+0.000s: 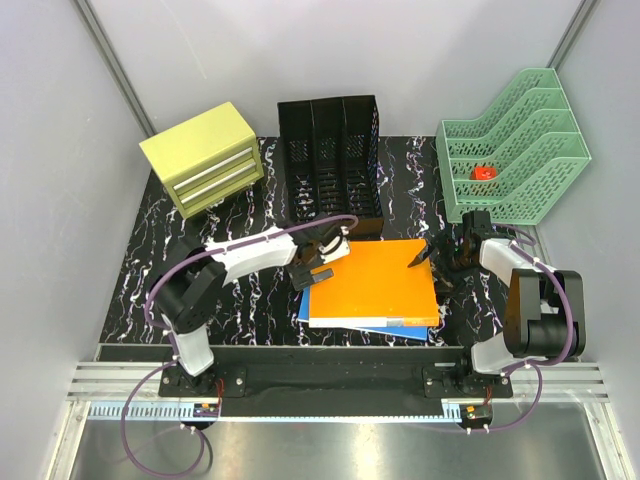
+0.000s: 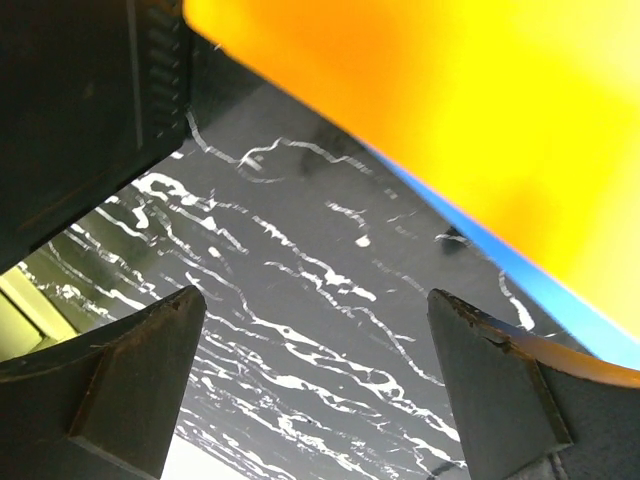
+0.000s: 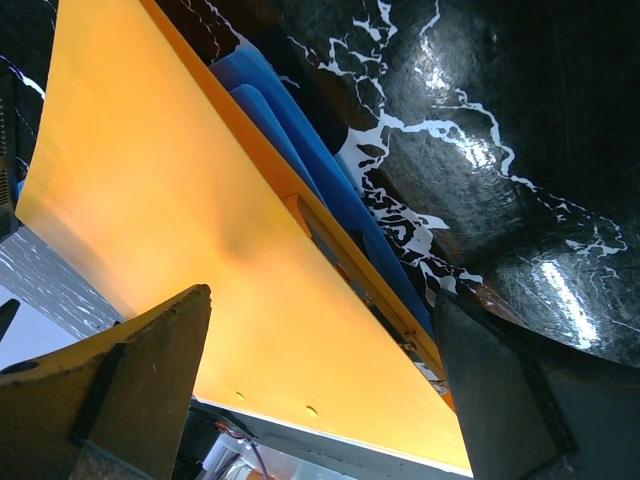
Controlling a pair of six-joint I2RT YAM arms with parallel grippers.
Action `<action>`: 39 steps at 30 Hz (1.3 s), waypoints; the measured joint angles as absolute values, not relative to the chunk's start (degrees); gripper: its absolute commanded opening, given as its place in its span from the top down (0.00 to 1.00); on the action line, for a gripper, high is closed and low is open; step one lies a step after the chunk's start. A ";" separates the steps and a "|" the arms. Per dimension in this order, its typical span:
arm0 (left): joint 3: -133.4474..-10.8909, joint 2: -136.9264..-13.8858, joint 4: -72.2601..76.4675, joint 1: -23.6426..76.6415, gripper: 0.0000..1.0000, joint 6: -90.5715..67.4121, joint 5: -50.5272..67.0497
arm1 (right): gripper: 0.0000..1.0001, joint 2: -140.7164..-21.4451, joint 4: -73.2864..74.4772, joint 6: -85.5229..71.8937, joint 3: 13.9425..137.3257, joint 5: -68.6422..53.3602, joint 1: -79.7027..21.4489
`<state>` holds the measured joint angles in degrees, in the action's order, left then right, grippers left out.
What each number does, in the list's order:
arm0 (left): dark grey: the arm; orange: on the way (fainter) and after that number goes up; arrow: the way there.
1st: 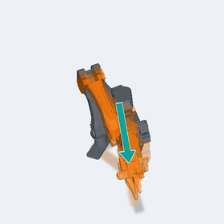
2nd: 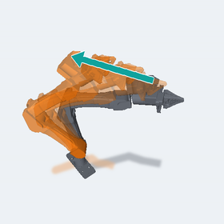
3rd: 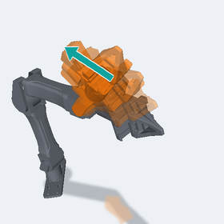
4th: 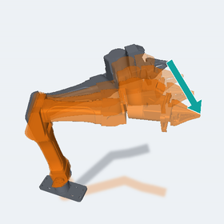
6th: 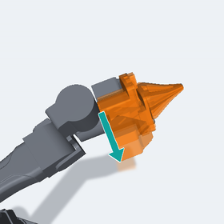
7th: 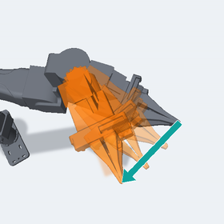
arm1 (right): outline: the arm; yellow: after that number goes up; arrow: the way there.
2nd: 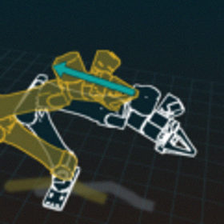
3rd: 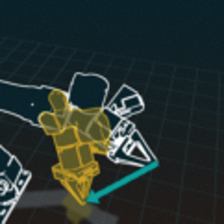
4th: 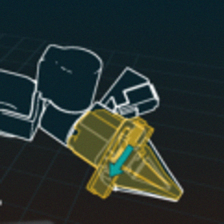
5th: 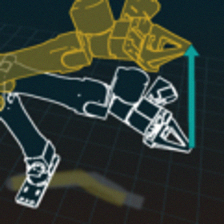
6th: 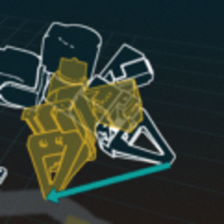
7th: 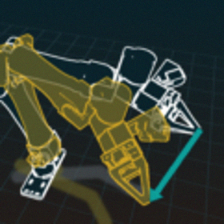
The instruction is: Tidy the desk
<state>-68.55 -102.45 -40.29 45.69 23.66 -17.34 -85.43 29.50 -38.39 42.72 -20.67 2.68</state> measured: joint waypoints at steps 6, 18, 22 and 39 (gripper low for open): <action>-68.55 -103.13 -40.14 47.07 0.01 22.96 -16.14 | 0.00 -85.32 29.45 -38.41 42.68 -20.64 2.68; -68.53 -103.90 -39.53 48.49 0.01 20.91 -11.77 | 0.00 -85.01 29.39 -38.46 42.39 -20.71 2.68; -68.66 -104.90 -39.48 48.47 0.01 20.99 -11.66 | 0.00 -85.01 29.43 -38.46 42.39 -21.28 2.68; -71.11 -107.37 -43.44 48.45 0.01 22.81 -13.82 | 0.07 -77.91 30.70 -40.82 41.98 -31.90 3.44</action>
